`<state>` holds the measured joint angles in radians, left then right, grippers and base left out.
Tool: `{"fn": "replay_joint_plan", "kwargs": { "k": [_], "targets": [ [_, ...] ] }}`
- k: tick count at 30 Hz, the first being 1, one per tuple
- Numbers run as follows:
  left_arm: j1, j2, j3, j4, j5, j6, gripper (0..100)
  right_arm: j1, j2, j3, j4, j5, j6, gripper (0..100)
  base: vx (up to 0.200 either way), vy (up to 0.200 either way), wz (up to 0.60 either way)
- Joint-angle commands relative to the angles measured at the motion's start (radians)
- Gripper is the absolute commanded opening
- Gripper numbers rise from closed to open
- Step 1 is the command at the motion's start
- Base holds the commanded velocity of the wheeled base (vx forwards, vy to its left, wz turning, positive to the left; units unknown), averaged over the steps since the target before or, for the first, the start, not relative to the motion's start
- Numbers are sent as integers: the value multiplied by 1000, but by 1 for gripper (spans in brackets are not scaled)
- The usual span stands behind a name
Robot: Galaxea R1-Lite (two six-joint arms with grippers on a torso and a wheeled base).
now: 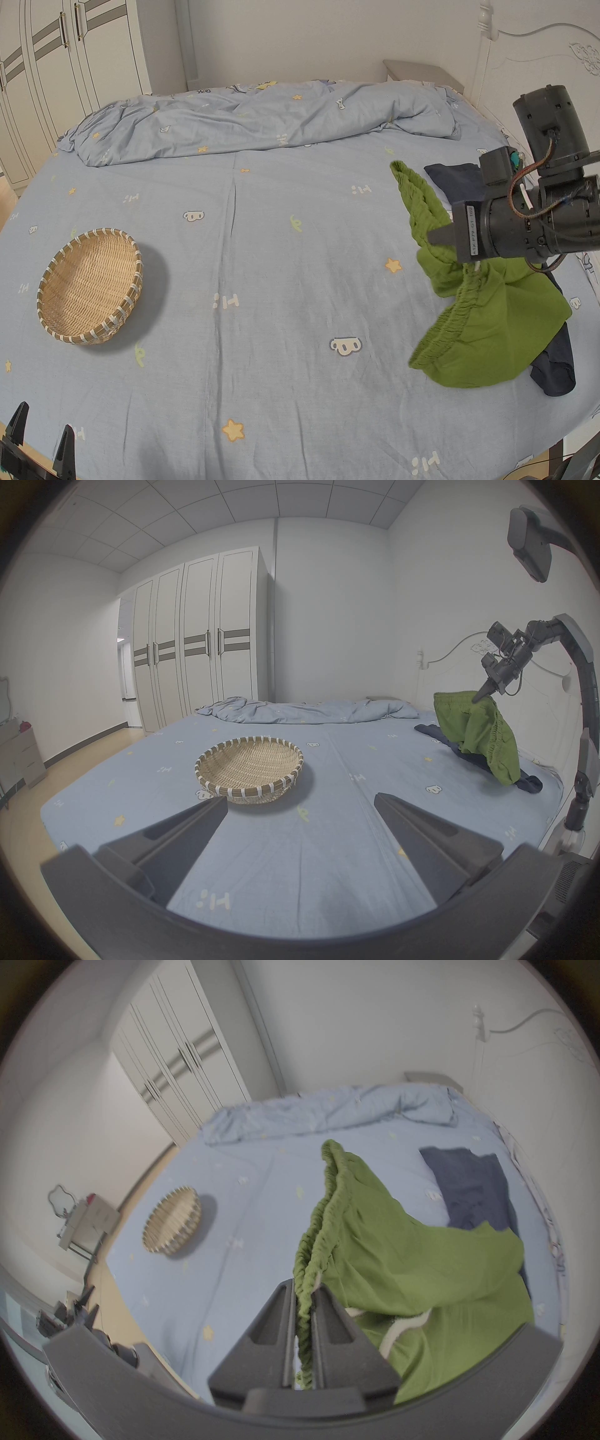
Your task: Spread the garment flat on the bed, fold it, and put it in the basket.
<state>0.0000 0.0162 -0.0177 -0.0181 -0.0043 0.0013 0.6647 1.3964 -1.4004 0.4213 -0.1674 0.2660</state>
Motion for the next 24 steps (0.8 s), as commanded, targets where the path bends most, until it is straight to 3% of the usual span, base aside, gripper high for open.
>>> {"fn": "replay_joint_plan", "kwargs": {
  "k": [1,4,7,8,16,21,24],
  "targets": [
    [0,-16,18,0,0,-1,100,142,-11,192,-230,-15,29,0,0,0,0],
    [0,-16,18,0,0,0,100,167,23,207,-295,-30,29,0,0,0,0],
    [0,-16,18,0,0,0,100,217,90,215,-466,-127,33,0,0,0,0],
    [0,-16,18,0,0,0,100,239,101,210,-500,-129,41,0,0,0,0],
    [0,-16,18,0,0,0,100,437,112,112,-529,-145,104,0,0,0,0],
    [0,-16,18,0,0,0,100,469,87,149,-582,-187,75,0,0,0,0],
    [0,-16,18,0,0,0,100,434,142,228,-773,-193,35,0,0,0,0]
  ]
}}
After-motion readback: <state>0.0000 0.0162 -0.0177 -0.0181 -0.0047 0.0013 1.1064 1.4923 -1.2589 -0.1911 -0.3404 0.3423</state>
